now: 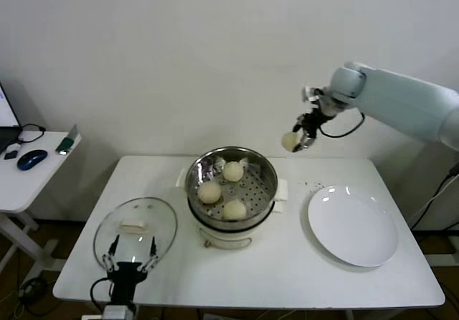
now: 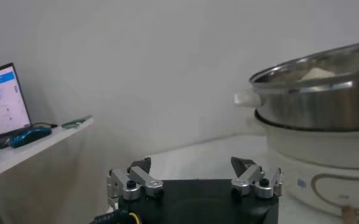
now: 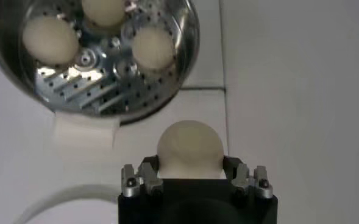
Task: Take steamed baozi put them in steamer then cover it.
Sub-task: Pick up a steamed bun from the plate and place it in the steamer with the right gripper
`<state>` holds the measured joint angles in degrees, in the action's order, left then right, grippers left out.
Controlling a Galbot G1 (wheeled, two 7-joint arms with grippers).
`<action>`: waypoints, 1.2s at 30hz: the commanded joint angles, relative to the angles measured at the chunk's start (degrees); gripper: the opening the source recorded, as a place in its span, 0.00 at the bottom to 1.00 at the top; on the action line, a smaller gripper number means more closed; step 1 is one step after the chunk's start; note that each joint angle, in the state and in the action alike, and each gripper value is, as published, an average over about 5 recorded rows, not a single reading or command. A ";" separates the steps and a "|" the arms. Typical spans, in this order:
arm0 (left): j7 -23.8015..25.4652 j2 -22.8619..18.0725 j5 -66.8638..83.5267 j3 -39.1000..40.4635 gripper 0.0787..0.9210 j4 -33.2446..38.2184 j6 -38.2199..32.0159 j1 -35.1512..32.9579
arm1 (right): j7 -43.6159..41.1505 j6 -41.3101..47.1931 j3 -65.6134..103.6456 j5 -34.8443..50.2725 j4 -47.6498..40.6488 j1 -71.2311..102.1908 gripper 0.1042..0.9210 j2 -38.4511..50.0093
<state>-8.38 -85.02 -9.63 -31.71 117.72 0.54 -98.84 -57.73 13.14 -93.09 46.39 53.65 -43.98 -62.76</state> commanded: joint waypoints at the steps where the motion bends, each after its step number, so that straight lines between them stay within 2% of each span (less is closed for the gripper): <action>1: 0.00 -0.21 -0.43 2.59 0.88 -0.02 0.21 1.53 | 2.99 3.78 -10.47 12.08 6.07 -7.09 0.70 -11.51; 12: 0.33 0.12 0.74 1.44 0.88 -0.70 -0.56 1.13 | 6.29 5.62 -11.92 10.25 9.91 -1.20 0.70 -13.78; 22: 0.43 0.68 1.37 0.64 0.88 -0.93 -0.60 1.38 | 6.11 5.33 -13.11 5.62 8.33 2.44 0.70 -13.42; 36: 0.43 0.82 1.01 0.68 0.88 -0.75 -0.54 1.49 | 6.86 5.72 -11.91 4.93 8.24 4.24 0.71 -13.90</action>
<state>-7.96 -84.28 -8.54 -31.02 116.93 -0.04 -97.35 -51.28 18.59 -104.95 51.95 61.81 -40.82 -76.07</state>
